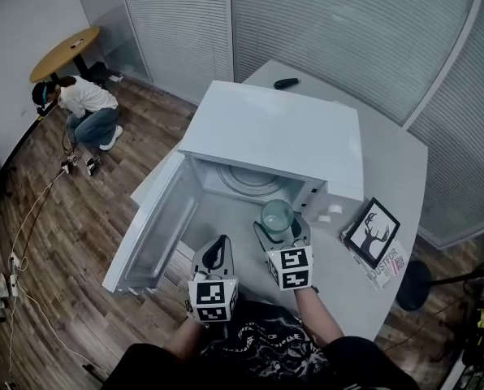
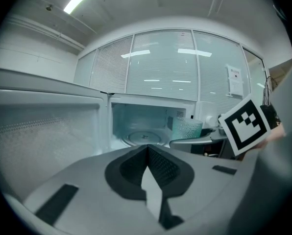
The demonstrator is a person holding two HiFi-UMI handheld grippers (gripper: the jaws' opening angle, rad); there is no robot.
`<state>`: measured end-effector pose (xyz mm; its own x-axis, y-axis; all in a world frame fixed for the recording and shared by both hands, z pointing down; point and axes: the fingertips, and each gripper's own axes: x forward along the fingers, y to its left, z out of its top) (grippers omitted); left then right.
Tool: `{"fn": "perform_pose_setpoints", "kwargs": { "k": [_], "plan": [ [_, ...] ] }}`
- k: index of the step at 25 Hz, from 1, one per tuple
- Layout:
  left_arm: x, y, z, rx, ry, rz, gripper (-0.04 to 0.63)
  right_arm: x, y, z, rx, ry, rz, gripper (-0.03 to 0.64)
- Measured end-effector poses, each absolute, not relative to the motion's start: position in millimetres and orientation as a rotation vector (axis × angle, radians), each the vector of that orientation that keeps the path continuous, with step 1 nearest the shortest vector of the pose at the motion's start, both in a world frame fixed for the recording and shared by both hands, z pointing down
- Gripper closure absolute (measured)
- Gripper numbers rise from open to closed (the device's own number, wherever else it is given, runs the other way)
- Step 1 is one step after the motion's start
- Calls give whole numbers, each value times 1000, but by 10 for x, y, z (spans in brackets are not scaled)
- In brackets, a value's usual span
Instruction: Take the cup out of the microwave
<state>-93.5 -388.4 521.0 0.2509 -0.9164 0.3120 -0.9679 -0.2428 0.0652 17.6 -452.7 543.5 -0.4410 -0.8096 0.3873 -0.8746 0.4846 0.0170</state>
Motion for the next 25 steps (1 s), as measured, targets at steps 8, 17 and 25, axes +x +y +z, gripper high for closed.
{"fn": "perform_pose_setpoints", "kwargs": {
  "k": [8, 17, 25],
  "plan": [
    [-886, -3726, 5242, 2265, -1769, 311, 591, 360, -4239, 5389, 1429, -2385, 254, 256],
    [-708, -3678, 4998, 2325, -1771, 250, 592, 549, -3990, 5193, 1474, -2395, 233, 256],
    [-547, -3598, 4905, 2368, -1759, 239, 591, 781, -3801, 5026, 1522, -2377, 203, 255]
  ]
}}
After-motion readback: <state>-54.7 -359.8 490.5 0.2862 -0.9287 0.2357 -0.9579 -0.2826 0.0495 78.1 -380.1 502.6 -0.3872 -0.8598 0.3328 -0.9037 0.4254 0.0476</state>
